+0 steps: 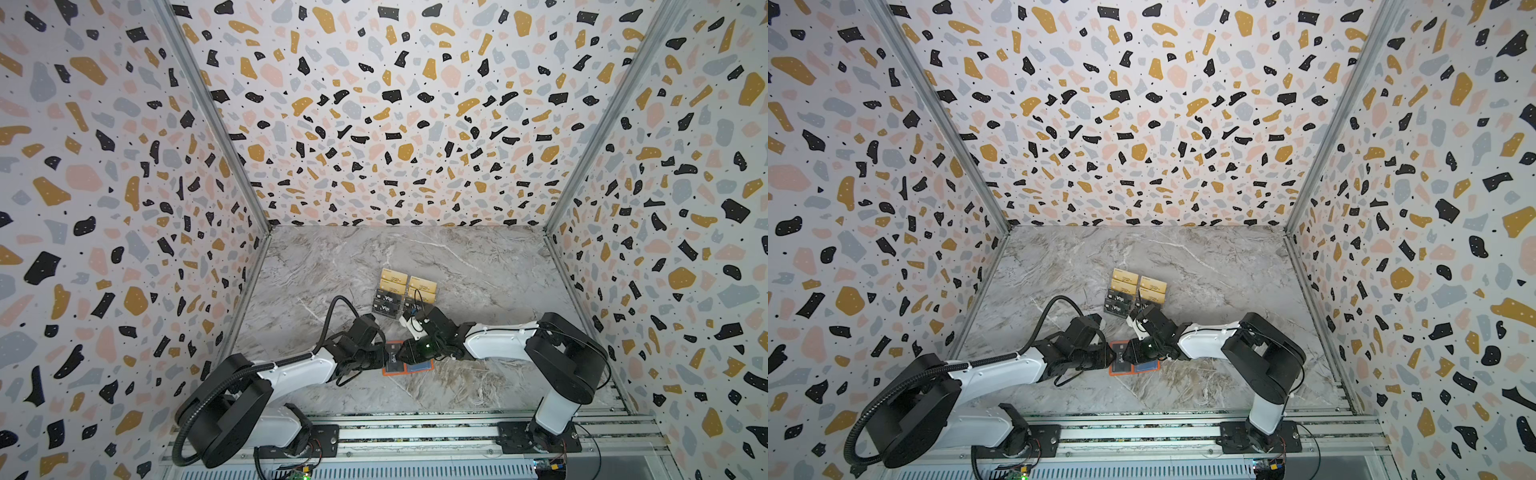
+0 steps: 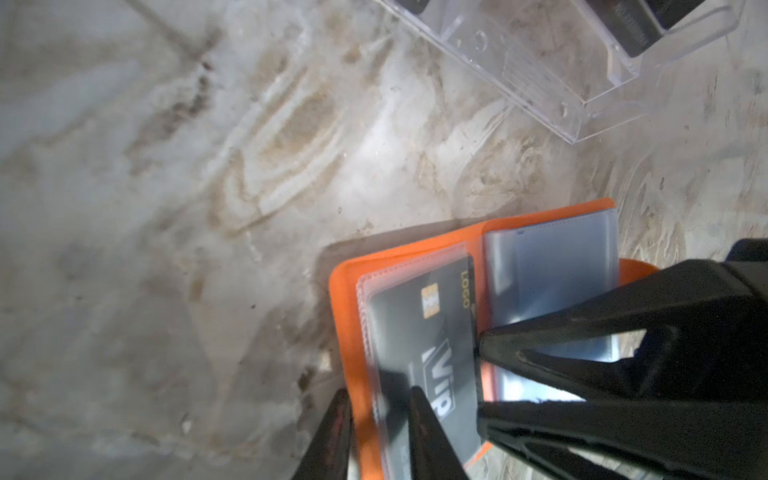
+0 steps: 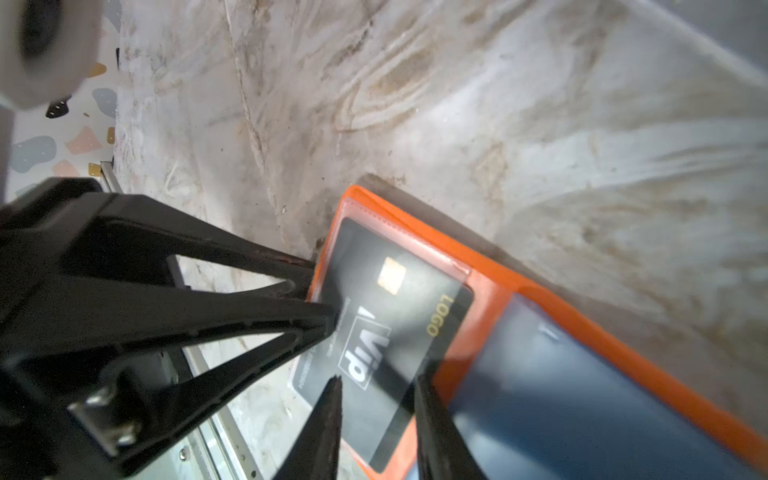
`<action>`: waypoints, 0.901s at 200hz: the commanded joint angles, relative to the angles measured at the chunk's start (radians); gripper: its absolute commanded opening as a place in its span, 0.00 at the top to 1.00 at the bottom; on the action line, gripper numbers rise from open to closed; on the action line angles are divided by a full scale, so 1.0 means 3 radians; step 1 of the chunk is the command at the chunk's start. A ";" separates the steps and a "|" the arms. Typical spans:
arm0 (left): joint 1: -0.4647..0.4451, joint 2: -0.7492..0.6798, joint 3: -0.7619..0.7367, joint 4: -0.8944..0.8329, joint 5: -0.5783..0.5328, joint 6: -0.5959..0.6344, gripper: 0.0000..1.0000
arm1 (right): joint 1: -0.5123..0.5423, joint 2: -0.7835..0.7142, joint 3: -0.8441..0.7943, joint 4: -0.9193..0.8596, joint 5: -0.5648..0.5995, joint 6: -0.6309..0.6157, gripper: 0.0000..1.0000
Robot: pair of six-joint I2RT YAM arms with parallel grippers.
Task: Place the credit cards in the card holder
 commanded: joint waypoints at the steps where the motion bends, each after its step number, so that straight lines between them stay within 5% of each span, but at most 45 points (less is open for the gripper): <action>1: -0.0016 0.0076 0.0092 0.0055 0.0077 0.0085 0.73 | 0.0049 0.0023 0.0055 0.0127 -0.0088 0.0049 0.69; 55: -0.0010 0.0169 0.0182 -0.0046 0.0049 0.0167 0.73 | 0.0035 -0.0133 -0.0013 0.0163 -0.0030 0.0067 0.69; 129: -0.0023 -0.0287 0.0596 -0.0952 -0.0290 0.0238 0.68 | -0.0155 -0.0602 -0.0157 -0.0493 0.0295 -0.0329 0.72; 180: -0.0301 -0.0196 0.0723 -0.0593 -0.0038 0.0030 0.68 | -0.0202 -0.0736 -0.0361 -0.0609 0.0448 -0.0367 0.77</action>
